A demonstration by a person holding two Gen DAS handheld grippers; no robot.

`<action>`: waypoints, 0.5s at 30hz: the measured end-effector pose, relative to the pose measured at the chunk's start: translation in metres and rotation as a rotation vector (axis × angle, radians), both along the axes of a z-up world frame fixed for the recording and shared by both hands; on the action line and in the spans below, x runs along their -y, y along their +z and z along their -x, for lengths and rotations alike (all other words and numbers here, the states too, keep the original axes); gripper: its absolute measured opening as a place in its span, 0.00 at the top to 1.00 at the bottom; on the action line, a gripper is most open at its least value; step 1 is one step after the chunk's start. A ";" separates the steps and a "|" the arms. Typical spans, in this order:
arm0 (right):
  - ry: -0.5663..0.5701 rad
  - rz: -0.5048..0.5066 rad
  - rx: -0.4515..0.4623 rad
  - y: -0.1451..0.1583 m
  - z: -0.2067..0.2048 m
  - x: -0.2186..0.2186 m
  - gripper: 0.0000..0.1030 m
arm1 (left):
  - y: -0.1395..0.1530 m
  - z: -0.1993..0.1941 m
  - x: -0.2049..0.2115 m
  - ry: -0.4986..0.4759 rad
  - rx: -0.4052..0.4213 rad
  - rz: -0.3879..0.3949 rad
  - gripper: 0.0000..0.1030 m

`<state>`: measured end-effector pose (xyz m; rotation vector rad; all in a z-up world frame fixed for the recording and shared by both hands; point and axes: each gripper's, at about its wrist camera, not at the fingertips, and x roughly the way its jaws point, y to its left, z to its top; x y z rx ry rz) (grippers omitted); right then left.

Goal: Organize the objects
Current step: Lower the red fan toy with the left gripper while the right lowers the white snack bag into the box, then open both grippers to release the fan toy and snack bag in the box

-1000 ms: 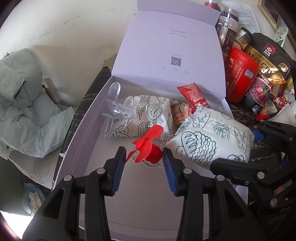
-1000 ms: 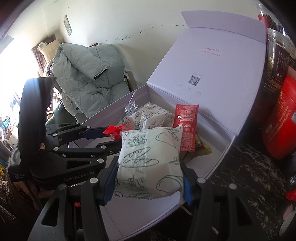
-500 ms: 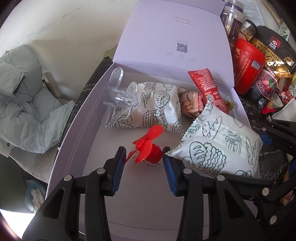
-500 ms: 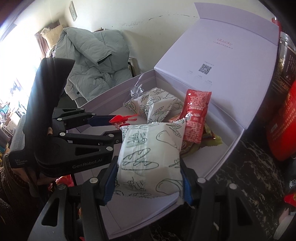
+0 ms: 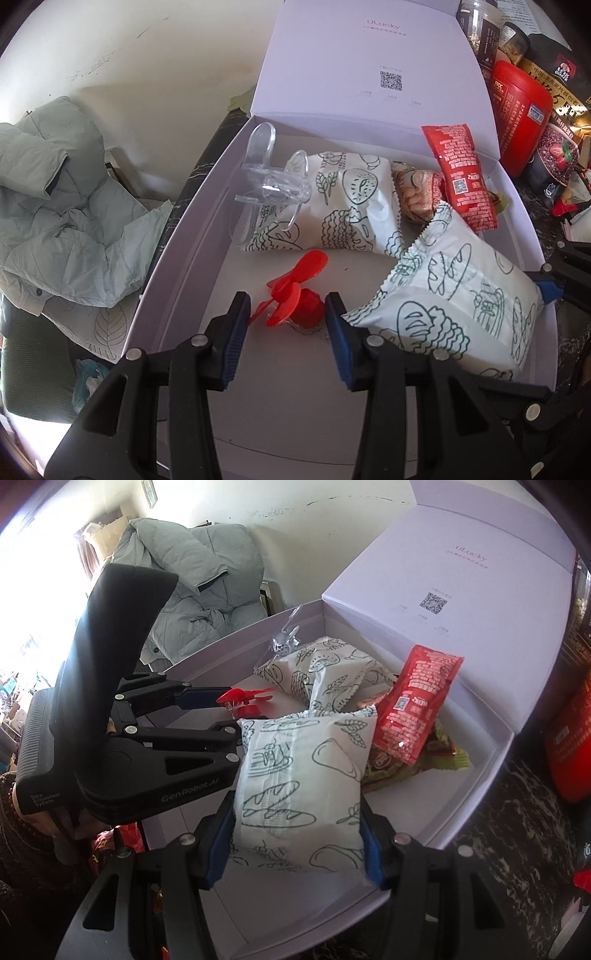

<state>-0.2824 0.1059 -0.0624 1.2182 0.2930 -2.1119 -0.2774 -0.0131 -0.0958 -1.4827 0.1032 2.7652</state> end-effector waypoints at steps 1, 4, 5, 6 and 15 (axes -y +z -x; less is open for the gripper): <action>0.001 -0.006 -0.001 -0.001 0.000 0.001 0.41 | 0.000 0.000 0.000 0.000 0.002 0.002 0.61; -0.001 -0.025 -0.008 -0.002 -0.001 0.004 0.41 | -0.001 0.000 0.001 0.000 0.001 0.011 0.61; -0.001 -0.027 -0.007 -0.001 -0.001 0.004 0.41 | -0.001 0.001 0.002 0.000 0.000 0.012 0.61; 0.000 -0.028 -0.004 -0.001 -0.001 0.004 0.41 | -0.002 0.001 0.003 0.000 0.004 0.011 0.61; -0.033 -0.032 0.022 0.006 -0.002 -0.001 0.41 | -0.002 0.000 0.002 -0.002 0.013 0.031 0.54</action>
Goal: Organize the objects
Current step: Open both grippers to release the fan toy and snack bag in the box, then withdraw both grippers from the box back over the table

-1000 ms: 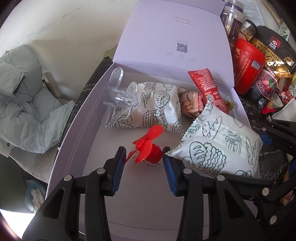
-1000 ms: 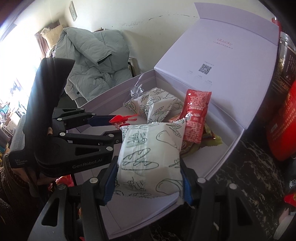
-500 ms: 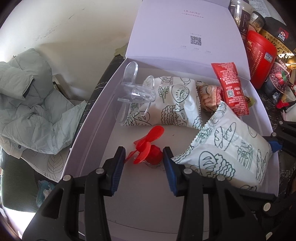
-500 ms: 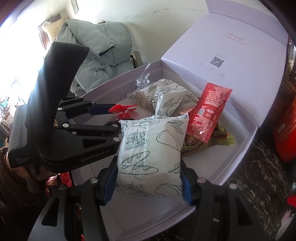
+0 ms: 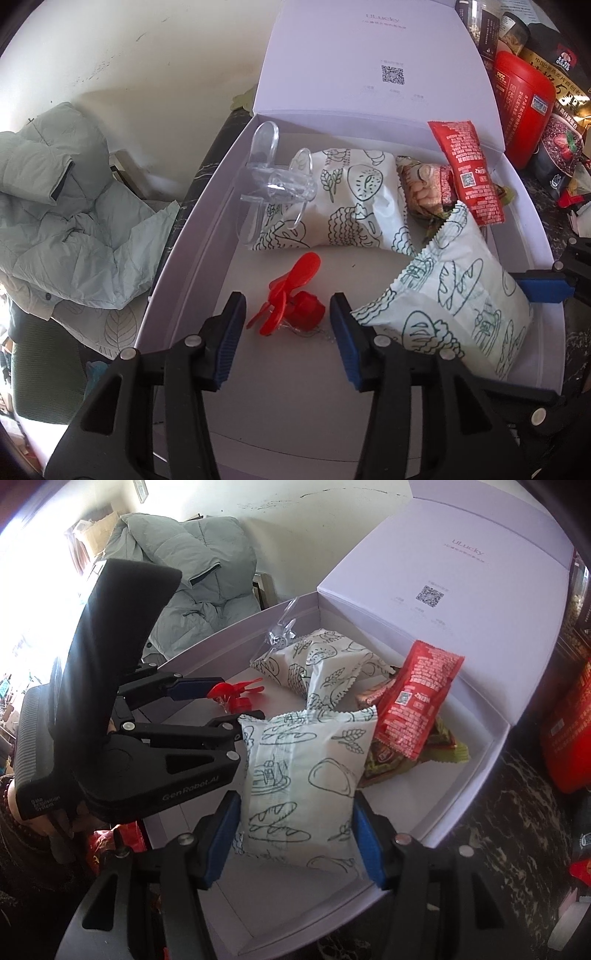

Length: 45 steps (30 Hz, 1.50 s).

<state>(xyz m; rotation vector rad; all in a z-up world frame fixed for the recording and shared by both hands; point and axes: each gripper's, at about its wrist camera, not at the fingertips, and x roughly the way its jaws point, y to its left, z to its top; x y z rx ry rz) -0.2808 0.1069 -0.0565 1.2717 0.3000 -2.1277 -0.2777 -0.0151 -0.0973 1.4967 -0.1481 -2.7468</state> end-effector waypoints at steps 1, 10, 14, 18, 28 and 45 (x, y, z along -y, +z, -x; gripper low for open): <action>-0.005 0.001 -0.002 0.002 -0.001 -0.001 0.41 | 0.000 0.000 0.000 0.003 0.004 -0.007 0.53; -0.042 -0.021 -0.114 0.021 -0.015 -0.008 0.49 | 0.015 -0.010 0.002 0.025 0.000 0.027 0.44; -0.065 -0.007 -0.107 0.024 -0.017 -0.010 0.49 | 0.022 -0.011 0.009 0.037 -0.006 0.014 0.44; -0.110 0.018 -0.107 0.022 -0.020 -0.016 0.49 | 0.032 -0.016 0.010 0.025 -0.025 0.001 0.43; -0.213 0.048 -0.104 0.040 -0.035 -0.036 0.50 | 0.053 -0.034 0.010 -0.020 -0.058 -0.056 0.37; -0.298 0.087 -0.190 0.087 -0.091 -0.065 0.35 | 0.109 -0.086 -0.014 -0.068 -0.179 -0.077 0.18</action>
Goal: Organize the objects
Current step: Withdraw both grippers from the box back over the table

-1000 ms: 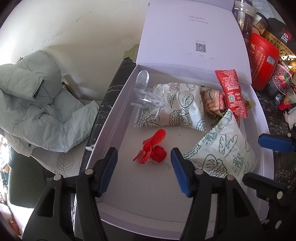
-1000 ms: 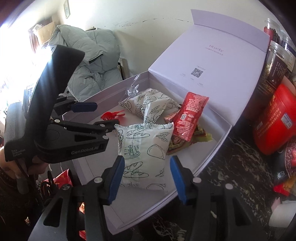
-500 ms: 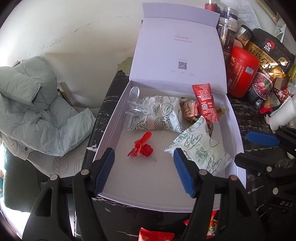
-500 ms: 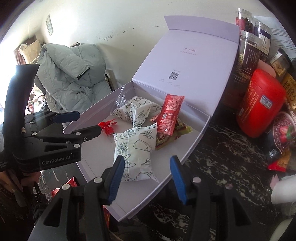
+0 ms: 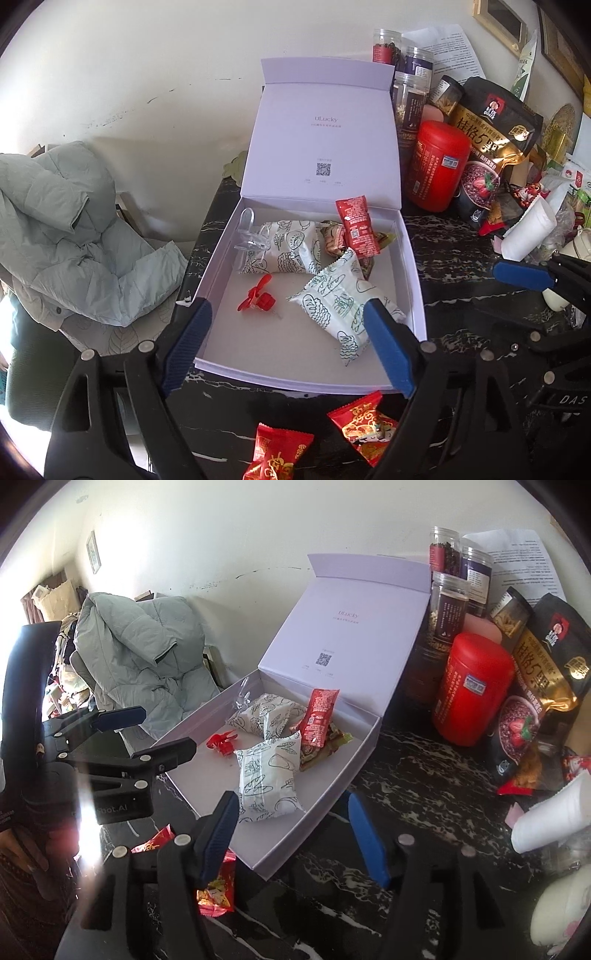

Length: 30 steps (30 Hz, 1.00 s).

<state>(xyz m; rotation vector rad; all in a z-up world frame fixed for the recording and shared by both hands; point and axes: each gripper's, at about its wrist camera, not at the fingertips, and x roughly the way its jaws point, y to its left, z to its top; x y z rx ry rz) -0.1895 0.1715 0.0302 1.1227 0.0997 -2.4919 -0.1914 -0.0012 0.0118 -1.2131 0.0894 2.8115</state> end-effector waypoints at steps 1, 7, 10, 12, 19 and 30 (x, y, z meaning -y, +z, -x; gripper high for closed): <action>-0.005 0.001 -0.005 0.003 -0.004 -0.002 0.34 | 0.003 -0.004 -0.001 -0.002 -0.005 -0.005 0.17; -0.038 0.004 -0.047 0.021 -0.027 -0.013 0.30 | 0.021 -0.025 -0.008 -0.018 -0.047 -0.017 0.13; -0.048 0.009 -0.077 0.030 -0.040 -0.018 0.29 | 0.027 -0.033 -0.013 -0.029 -0.065 -0.004 0.11; -0.056 0.008 -0.093 0.034 -0.049 -0.021 0.28 | 0.031 -0.039 -0.017 -0.034 -0.075 -0.003 0.10; -0.070 0.003 -0.135 0.044 -0.074 -0.033 0.28 | 0.044 -0.061 -0.029 -0.049 -0.109 -0.001 0.08; -0.069 0.027 -0.137 0.041 -0.103 -0.044 0.26 | 0.052 -0.097 -0.041 -0.070 -0.139 0.012 0.05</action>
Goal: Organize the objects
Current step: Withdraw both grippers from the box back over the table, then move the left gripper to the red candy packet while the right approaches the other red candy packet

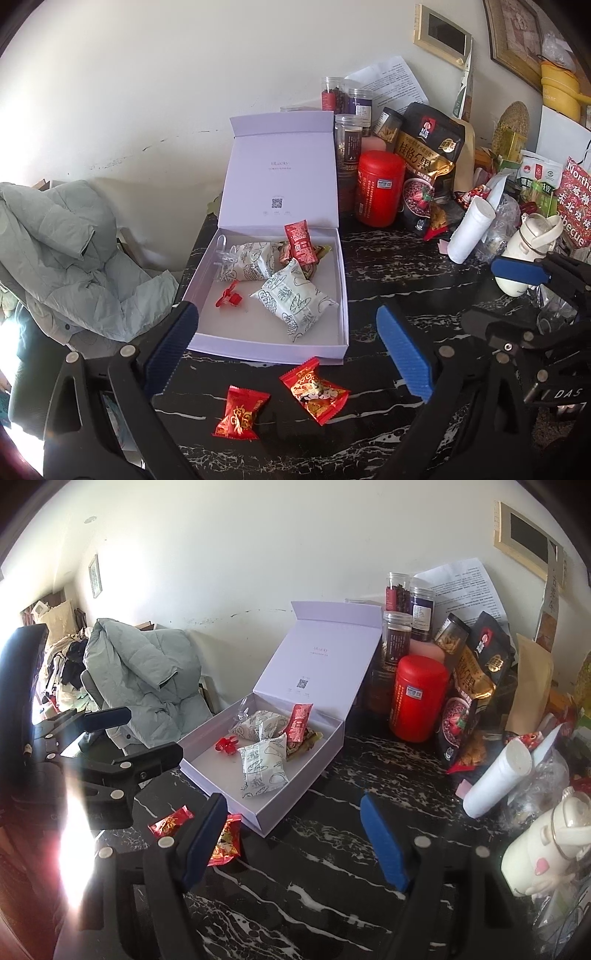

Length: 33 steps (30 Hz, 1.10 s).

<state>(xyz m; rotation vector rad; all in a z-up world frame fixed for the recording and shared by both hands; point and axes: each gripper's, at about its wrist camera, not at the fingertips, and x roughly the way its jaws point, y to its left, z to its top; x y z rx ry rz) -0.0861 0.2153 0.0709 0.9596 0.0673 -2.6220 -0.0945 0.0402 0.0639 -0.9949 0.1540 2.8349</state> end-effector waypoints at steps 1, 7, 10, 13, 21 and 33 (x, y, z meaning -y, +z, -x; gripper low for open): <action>0.001 0.003 0.004 -0.002 -0.002 -0.001 0.26 | -0.001 -0.002 -0.001 0.001 0.004 0.000 0.05; 0.002 0.013 0.023 -0.012 -0.015 -0.003 0.26 | -0.011 -0.015 -0.001 0.011 0.025 -0.010 0.05; 0.006 0.021 0.038 -0.020 -0.020 -0.003 0.26 | -0.017 -0.022 -0.002 0.014 0.039 -0.014 0.05; 0.012 0.026 0.055 -0.028 -0.025 -0.002 0.26 | -0.023 -0.028 -0.002 0.017 0.053 -0.014 0.05; 0.027 0.025 0.077 -0.044 -0.038 0.005 0.26 | -0.042 -0.044 0.005 0.024 0.092 -0.031 0.05; 0.104 0.002 0.133 -0.084 -0.047 0.032 0.26 | -0.083 -0.059 0.029 0.061 0.173 -0.034 0.05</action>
